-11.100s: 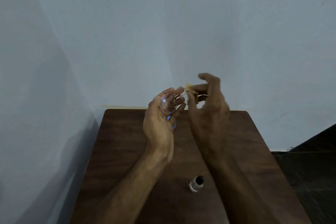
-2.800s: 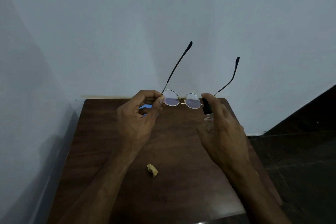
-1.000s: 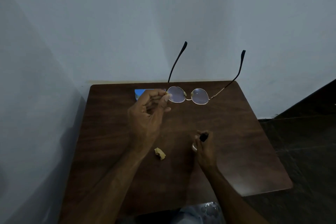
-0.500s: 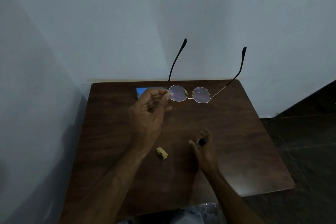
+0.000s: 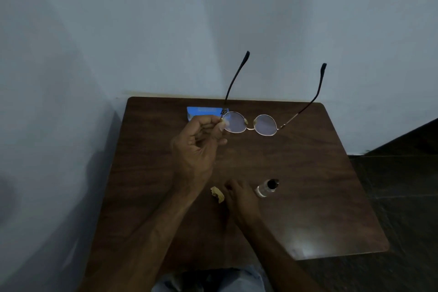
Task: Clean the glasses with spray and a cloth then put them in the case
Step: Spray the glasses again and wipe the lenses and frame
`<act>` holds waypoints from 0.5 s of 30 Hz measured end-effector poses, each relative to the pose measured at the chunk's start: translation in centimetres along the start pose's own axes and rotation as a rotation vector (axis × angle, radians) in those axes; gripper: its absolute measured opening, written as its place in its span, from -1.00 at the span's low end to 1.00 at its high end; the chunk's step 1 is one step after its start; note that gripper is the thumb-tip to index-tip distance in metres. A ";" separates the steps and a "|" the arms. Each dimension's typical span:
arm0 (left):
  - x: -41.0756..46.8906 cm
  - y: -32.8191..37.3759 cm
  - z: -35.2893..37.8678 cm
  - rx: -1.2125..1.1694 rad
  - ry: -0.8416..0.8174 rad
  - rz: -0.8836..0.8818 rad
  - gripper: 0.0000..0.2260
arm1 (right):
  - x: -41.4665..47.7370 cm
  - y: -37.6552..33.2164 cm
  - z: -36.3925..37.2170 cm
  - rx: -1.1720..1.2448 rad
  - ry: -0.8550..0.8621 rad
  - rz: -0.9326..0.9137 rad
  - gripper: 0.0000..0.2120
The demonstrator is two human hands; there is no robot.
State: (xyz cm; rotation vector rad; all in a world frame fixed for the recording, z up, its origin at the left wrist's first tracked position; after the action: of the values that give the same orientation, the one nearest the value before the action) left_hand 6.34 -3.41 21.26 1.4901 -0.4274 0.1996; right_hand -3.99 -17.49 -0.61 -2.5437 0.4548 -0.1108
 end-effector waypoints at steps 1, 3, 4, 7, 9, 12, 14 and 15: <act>-0.1 -0.2 -0.4 -0.007 0.008 -0.026 -0.81 | 0.4 -0.3 0.9 -0.014 -0.058 0.013 -0.84; -0.4 -0.1 -1.0 0.011 0.016 -0.034 -0.83 | 0.9 -1.1 2.8 -0.089 -0.153 0.004 -0.79; -0.4 0.0 -1.2 0.014 0.015 -0.034 -0.84 | 1.1 -1.4 3.6 -0.128 -0.192 0.005 -0.76; -0.1 0.2 -2.0 0.035 0.025 -0.033 -0.85 | 1.2 -1.7 4.7 -0.158 -0.227 -0.010 -0.72; 0.2 0.3 -2.4 0.050 0.037 -0.013 -0.87 | 1.0 -3.0 3.4 -0.056 -0.198 -0.015 -0.73; 0.7 0.7 -3.2 0.080 0.067 0.003 -0.88 | 0.2 -6.9 -3.0 0.299 0.073 -0.014 -0.86; 1.0 0.8 -3.6 0.107 0.082 0.019 -0.87 | -1.0 -10.7 -9.8 0.463 0.298 -0.090 -0.86; 1.1 1.0 -3.7 0.132 0.084 0.033 -0.86 | -1.6 -12.5 -13.5 0.490 0.406 -0.142 -0.82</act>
State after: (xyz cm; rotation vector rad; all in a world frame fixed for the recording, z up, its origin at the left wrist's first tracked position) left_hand 7.57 0.16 22.50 1.5987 -0.3775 0.3208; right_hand -4.05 -13.86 17.43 -2.0602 0.3436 -0.7104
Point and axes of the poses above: each hand's wrist, its own x-axis towards the middle knuckle, its own z-axis out of the palm, y = z × x, the point moved 6 cm from there along x, towards the middle knuckle, and after that the axes turned 2 degrees about x, right-handed, at the moved point
